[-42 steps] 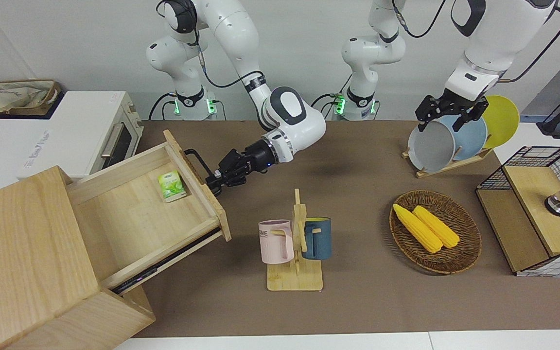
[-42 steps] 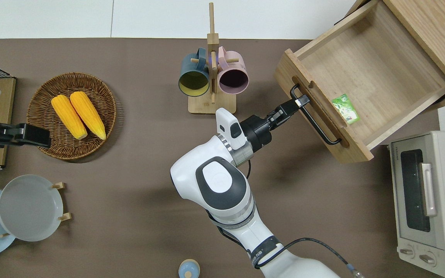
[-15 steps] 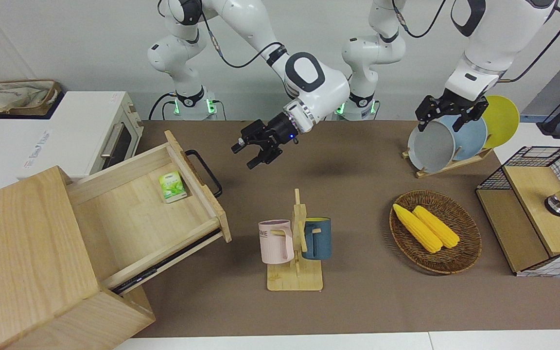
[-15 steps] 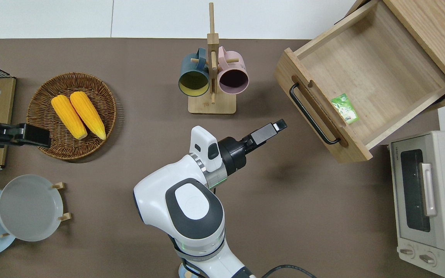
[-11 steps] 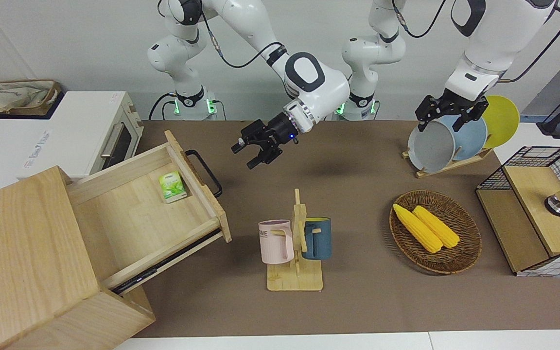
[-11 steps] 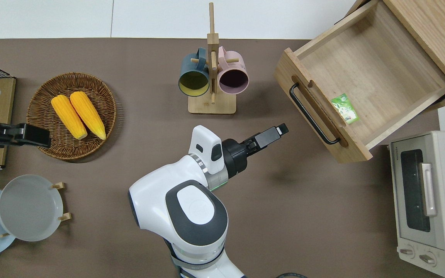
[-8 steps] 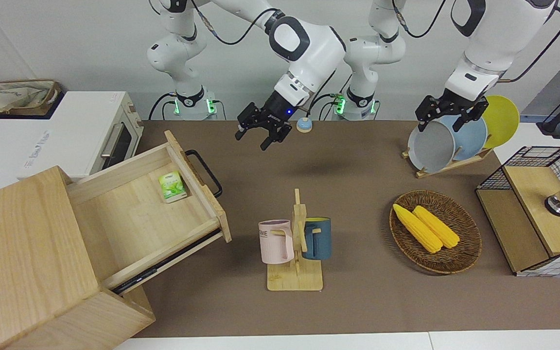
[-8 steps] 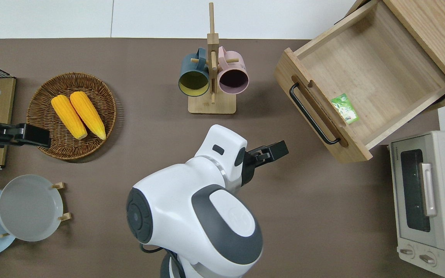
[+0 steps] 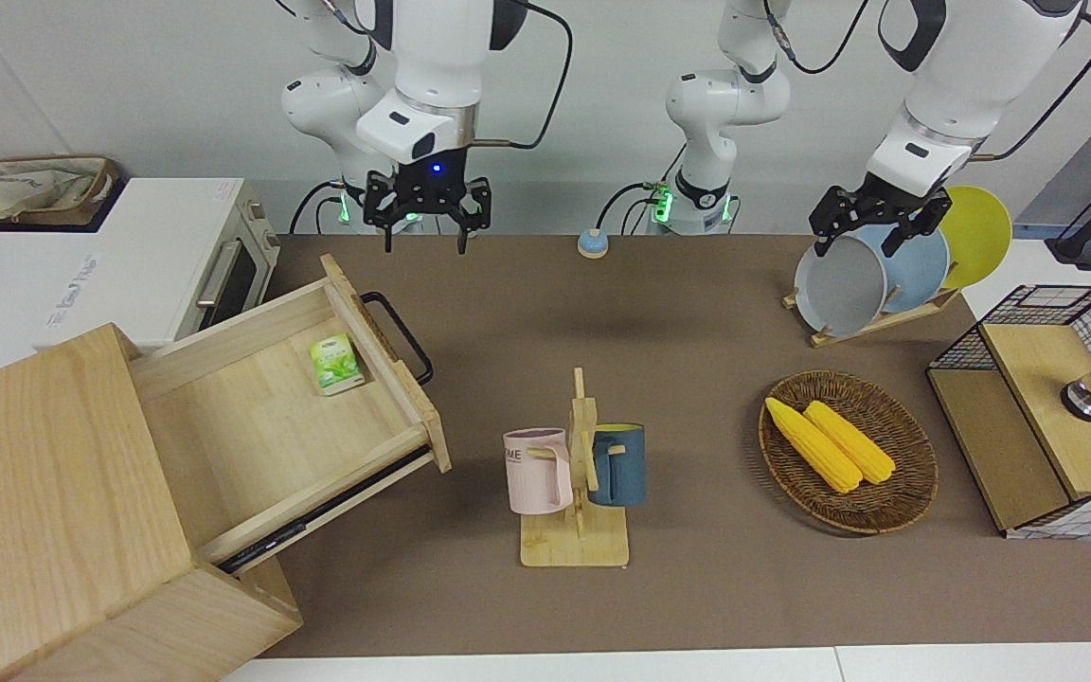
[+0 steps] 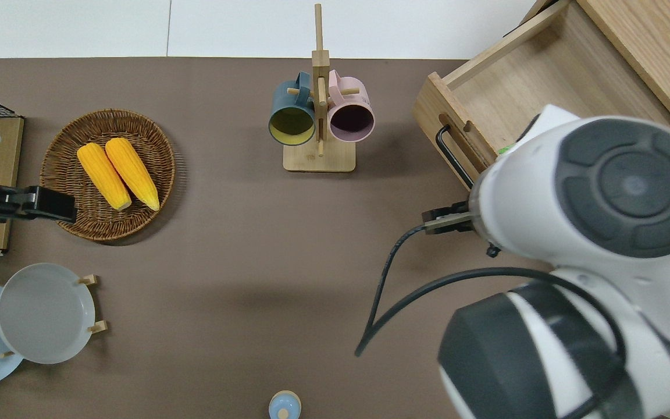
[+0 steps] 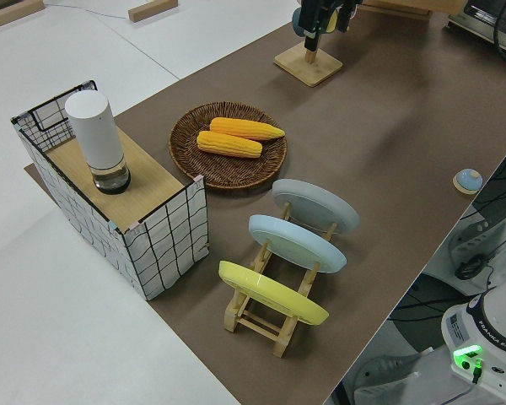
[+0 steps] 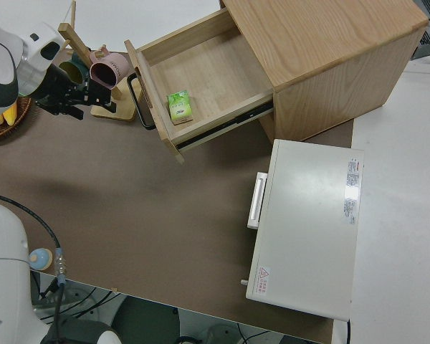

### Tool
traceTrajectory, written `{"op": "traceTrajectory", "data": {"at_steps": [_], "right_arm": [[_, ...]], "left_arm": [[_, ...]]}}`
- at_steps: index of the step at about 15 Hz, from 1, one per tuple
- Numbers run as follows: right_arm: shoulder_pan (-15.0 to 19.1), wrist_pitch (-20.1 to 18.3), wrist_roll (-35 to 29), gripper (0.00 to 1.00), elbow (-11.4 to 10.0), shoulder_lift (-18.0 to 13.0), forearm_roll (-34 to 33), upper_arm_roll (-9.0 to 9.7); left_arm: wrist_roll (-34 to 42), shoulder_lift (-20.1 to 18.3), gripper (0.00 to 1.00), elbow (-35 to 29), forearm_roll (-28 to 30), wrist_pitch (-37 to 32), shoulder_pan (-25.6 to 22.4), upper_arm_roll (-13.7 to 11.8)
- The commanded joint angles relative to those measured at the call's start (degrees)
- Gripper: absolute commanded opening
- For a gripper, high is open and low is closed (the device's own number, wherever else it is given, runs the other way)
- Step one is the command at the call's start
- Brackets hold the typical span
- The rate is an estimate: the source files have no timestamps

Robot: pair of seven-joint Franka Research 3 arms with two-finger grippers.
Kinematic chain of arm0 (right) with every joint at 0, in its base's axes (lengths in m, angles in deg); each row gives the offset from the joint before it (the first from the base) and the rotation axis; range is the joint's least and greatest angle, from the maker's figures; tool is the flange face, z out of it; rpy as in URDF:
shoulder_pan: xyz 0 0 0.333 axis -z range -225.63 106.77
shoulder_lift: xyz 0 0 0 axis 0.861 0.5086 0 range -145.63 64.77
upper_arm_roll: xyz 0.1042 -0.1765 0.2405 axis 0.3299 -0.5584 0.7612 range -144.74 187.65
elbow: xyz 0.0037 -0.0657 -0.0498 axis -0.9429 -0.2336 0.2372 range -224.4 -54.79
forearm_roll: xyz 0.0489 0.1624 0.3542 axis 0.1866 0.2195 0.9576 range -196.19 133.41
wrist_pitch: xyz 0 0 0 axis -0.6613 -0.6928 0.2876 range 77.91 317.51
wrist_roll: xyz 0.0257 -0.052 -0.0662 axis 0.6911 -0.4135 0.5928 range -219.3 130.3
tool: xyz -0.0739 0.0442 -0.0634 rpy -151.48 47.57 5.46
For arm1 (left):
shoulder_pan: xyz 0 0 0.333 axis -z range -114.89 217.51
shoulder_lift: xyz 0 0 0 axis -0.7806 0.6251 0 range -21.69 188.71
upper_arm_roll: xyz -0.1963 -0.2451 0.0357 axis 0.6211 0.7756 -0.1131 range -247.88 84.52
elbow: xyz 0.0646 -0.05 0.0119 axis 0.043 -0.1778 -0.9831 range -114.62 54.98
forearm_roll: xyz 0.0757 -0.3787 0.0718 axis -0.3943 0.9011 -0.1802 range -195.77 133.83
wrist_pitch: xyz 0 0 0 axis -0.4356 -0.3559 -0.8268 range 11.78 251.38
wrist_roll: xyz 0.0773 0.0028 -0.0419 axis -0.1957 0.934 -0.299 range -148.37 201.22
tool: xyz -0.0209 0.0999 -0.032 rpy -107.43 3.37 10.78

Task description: Slide drawer open with right arm

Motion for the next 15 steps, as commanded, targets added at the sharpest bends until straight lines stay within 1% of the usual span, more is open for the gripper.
{"op": "traceTrajectory", "data": {"at_steps": [1,4,6,9,11,15], "right_arm": [[7.17,1.10,7.60,0.992,-1.11,-1.94,6.88,0.85],[11.57,0.49,14.36,0.992,-1.37,-2.12,8.65,0.85],[13.94,-0.82,15.61,0.992,-1.81,-2.21,9.17,0.85],[17.98,-1.09,15.88,0.992,-1.81,-2.13,10.67,0.85],[19.22,-1.09,15.79,0.994,-1.81,-1.78,11.11,0.85],[18.79,-1.01,15.18,0.992,-1.81,-1.25,10.94,0.76]], "left_arm": [[0.56,0.65,0.99,1.49,-0.98,-1.13,-0.31,0.40],[0.56,0.65,0.99,1.40,-0.98,-1.13,-0.31,0.40],[0.56,0.65,0.99,1.40,-0.98,-1.13,-0.31,0.40],[0.56,0.65,0.99,1.40,-0.98,-1.13,-0.31,0.40],[0.56,0.65,0.99,1.49,-0.98,-1.13,-0.31,0.40],[0.56,0.65,0.99,1.40,-0.98,-1.13,-0.31,0.40]]}}
